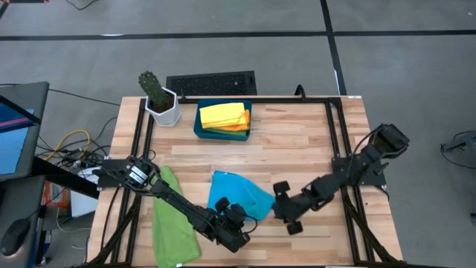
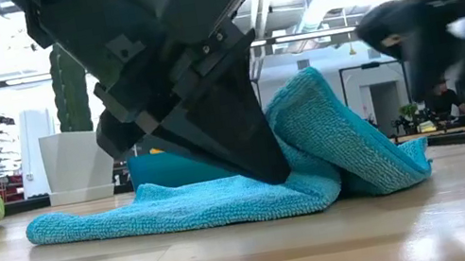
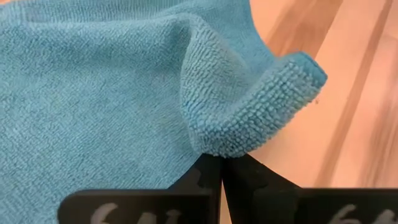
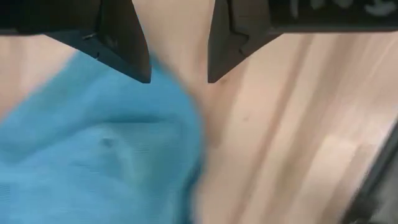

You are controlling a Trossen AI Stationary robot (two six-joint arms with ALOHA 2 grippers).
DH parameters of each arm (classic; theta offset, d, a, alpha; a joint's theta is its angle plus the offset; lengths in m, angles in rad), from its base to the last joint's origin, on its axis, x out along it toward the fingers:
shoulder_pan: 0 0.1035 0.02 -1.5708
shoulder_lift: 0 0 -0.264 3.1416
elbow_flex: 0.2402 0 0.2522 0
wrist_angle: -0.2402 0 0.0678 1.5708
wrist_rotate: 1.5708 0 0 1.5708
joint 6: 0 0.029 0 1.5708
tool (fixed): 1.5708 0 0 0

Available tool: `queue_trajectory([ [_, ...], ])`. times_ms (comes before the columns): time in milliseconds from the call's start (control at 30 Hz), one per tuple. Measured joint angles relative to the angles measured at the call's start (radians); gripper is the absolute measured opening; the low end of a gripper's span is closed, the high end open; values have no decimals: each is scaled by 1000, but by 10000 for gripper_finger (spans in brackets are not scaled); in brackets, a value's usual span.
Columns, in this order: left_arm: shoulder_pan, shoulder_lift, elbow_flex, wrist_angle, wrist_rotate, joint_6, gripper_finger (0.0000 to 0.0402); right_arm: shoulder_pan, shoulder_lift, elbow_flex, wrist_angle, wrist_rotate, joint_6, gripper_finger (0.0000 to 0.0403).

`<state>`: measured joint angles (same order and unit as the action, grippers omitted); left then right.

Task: Fold microfiber towels
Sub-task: Fold the blue towel

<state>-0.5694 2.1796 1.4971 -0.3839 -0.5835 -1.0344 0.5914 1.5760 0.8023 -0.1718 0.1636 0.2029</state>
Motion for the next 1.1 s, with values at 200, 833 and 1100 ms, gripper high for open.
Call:
queue_trajectory([
  [200, 0, 0, 0, -18, 12, -2, 0, 83, 55, -26, 35, 210, -83, 178],
  [833, 0, -1, 0, -52, 50, -17, 0, 50, 182, -20, 49, 225, -97, 125],
  [1100, 0, -1, 0, -52, 50, -17, 0, 19, 145, -15, -23, 205, -64, 12],
])
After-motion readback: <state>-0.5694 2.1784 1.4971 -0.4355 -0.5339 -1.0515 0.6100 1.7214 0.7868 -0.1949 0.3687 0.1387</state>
